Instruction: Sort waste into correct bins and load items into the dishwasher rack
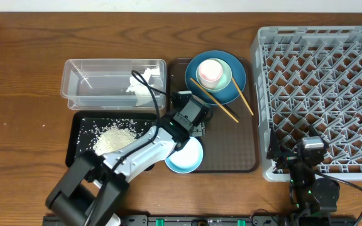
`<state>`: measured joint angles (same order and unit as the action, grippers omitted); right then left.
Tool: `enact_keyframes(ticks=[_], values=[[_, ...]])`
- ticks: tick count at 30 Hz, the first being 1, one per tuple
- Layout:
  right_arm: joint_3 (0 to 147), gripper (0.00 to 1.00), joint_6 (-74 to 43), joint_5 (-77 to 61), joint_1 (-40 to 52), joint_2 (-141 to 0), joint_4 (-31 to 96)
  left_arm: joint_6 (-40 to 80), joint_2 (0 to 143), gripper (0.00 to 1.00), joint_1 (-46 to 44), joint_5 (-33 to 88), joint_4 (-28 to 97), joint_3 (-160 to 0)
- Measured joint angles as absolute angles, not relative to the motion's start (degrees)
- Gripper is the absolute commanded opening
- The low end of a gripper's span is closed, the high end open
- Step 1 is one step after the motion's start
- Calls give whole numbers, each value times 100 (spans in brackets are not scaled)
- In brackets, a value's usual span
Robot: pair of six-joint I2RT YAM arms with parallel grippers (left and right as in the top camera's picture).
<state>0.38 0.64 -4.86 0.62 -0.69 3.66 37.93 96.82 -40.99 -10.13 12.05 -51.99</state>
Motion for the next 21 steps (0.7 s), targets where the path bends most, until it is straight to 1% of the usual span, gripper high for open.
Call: enact_keyframes(ticks=[6, 15, 17, 21], values=[[38, 99, 67, -486, 62, -69, 366, 3795, 9891, 78, -4099, -1201, 1083, -5199], [38, 99, 67, -486, 62, -69, 366, 3795, 10147, 78, -4099, -1243, 996, -5199], [38, 99, 64, -484, 62, -69, 366, 3791, 10182, 76, -4099, -1243, 1002, -5199], [38, 99, 67, -486, 62, -69, 366, 3750, 10197, 63, -4099, -1245, 1013, -5199]])
